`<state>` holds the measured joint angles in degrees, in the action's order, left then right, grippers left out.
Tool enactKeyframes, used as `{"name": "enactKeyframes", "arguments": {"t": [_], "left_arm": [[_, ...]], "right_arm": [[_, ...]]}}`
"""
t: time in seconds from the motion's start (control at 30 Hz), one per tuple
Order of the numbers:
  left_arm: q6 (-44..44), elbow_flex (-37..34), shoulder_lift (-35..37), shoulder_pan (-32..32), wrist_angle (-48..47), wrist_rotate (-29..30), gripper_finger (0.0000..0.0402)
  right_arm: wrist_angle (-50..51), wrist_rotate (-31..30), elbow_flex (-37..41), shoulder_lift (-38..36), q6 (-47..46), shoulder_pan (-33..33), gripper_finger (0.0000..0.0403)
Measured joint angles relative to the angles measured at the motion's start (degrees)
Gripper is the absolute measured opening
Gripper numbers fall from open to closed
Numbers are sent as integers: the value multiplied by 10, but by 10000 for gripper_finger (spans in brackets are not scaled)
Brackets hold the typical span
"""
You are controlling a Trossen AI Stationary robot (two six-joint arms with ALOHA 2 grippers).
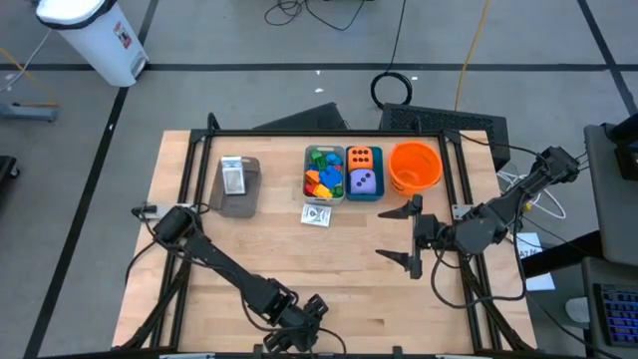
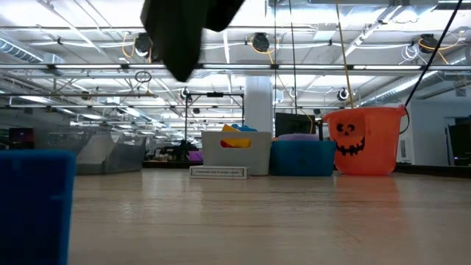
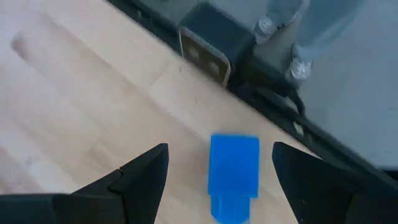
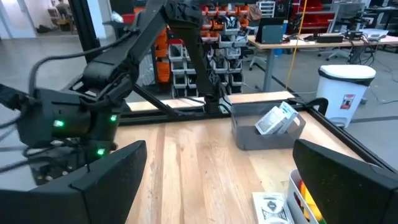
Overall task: Pick & Place Toys
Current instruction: Put the blue game piece into the gray bin
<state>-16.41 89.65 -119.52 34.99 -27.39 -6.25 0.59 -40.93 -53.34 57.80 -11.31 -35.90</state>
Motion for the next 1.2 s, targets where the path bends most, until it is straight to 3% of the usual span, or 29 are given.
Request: {"name": "enactKeyframes", "arguments": {"t": [1.07, 1.2], "left_arm": [[4, -19, -35, 1, -17, -11, 289], [7, -19, -35, 1, -10, 11, 289]], "right_arm": [[28, 0, 0, 0, -15, 1, 396], [29, 0, 0, 0, -15, 1, 396]]}}
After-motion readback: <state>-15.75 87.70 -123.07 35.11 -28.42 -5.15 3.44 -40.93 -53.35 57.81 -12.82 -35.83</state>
